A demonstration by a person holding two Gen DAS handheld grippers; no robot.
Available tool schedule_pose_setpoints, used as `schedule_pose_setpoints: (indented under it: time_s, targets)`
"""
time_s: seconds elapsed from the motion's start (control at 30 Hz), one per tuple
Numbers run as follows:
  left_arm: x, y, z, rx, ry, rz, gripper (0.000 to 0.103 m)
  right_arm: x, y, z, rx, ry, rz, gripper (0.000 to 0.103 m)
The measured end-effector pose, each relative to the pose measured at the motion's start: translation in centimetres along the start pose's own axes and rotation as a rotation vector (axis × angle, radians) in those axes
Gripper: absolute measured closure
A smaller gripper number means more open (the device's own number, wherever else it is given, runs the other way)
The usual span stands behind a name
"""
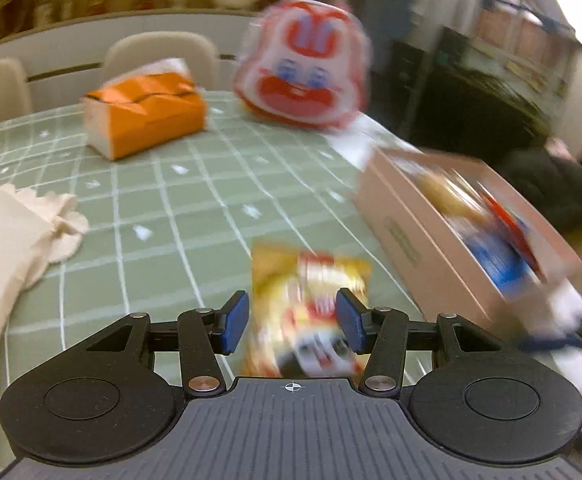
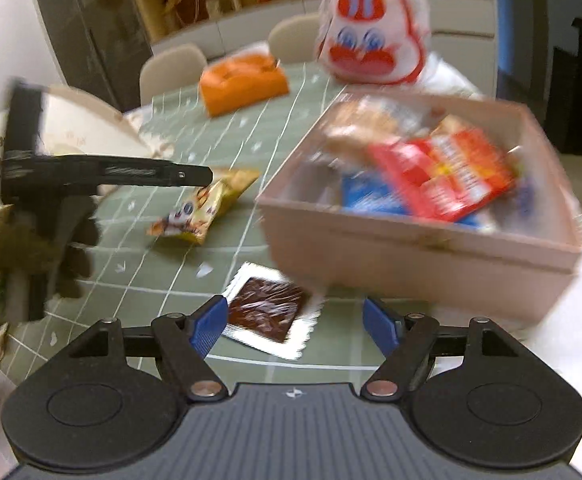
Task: Organize snacks
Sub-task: 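Drop both packets into the pink box and open both tools, then grasp the yellow panda snack bag with the left tool while right reaches the chocolate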
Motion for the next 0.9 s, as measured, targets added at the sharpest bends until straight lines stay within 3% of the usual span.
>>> schedule_pose_setpoints:
  time_s: [0.1,0.2,0.23,0.3,0.37,0.47,0.57,0.63,0.7,0.8,0.9]
  targets:
    - [-2.3,-1.7,1.5,-0.033,0.036,-0.08,0.049,0.4,1.4,-2.2,-0.062,0.013,-0.02,0.028]
    - [-4.4,-2.9,2.8,-0.07,0.04,-0.115,0.049,0.6,3.0,-3.4,-0.161,-0.004,0.05,0.035]
    - [-4.7,-3.0,3.2,-0.077,0.037,-0.111,0.049,0.4,3.3,-3.4,-0.168,-0.01,0.064,0.041]
    - [-5.0,-2.6,4.2,-0.078,0.019,-0.078,0.049,-0.4,3.9,-2.8,-0.144,-0.009,0.092,0.042]
    - [-4.2,-1.6,4.9,-0.066,-0.015,-0.026,0.049,-1.7,4.0,-1.5,-0.113,-0.006,0.116,0.042]
    - [-2.6,1.0,5.5,-0.072,-0.055,0.147,0.049,-4.4,3.4,0.6,-0.12,-0.009,0.175,0.042]
    - [-1.8,4.1,3.8,-0.084,-0.029,0.362,0.05,-6.5,2.3,2.6,-0.173,-0.034,0.237,0.038]
    - [-1.3,5.1,2.3,-0.082,-0.006,0.434,0.05,-7.2,1.4,3.6,-0.231,-0.052,0.256,0.028]
    - [-0.9,5.1,1.2,-0.091,0.01,0.462,0.05,-7.4,0.7,4.0,-0.226,-0.069,0.238,0.028]
    - [0.6,3.8,-0.1,-0.089,0.014,0.427,0.05,-7.5,-0.3,3.9,-0.175,-0.085,0.171,0.027]
    - [1.8,1.1,-1.3,-0.08,0.038,0.286,0.049,-7.8,-0.8,3.6,-0.151,-0.096,0.136,0.025]
Point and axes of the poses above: each gripper's, at about its wrist camera, not at the fingertips, and z roughly against the way its jaws point, y to its left, x to its top, the point moved 8 cm from there along -z, roughly the way its jaws point, and after that the axes turned 8 degrees about y, right-handed, at the moved point
